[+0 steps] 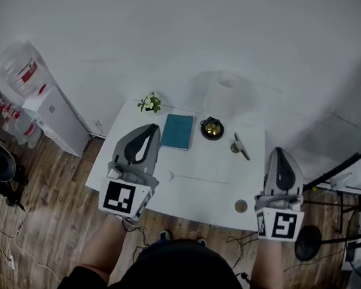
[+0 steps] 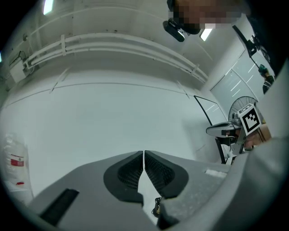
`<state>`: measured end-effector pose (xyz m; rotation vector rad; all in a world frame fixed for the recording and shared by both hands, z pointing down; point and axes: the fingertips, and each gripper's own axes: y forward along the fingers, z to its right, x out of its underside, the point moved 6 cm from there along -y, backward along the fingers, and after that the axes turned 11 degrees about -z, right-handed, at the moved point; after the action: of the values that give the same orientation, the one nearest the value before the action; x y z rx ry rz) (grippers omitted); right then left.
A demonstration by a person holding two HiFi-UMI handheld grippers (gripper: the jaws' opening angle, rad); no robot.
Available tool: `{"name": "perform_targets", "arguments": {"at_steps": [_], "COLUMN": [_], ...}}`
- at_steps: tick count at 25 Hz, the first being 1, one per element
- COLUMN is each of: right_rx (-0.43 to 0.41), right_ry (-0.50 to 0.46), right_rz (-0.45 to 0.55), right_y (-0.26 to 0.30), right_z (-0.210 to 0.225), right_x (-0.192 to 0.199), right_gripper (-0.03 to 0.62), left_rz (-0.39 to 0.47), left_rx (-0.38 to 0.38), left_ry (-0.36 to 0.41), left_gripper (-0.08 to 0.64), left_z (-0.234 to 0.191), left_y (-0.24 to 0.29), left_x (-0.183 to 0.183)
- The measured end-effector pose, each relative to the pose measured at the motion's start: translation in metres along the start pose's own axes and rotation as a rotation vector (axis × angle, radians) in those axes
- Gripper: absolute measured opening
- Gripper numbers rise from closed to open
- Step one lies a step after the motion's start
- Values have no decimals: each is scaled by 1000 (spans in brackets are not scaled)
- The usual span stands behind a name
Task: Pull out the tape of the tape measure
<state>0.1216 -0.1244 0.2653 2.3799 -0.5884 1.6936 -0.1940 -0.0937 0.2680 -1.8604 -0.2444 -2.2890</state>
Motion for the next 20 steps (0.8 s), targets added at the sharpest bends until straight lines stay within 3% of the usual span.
{"name": "perform_targets", "arguments": {"at_steps": [7, 20], "right_rx": [12, -20], "right_ry": [-47, -70], "right_rz": [48, 60], "right_y": [-17, -8], "right_z": [6, 20], "right_x": [-18, -4], "right_gripper": [5, 5], "left_rz": [56, 43], "left_rx": [-4, -56], "left_ry": [1, 23], "left_gripper": [14, 14], "left_z": [12, 26], "left_y": [-15, -12], "left_x": [-21, -26]}}
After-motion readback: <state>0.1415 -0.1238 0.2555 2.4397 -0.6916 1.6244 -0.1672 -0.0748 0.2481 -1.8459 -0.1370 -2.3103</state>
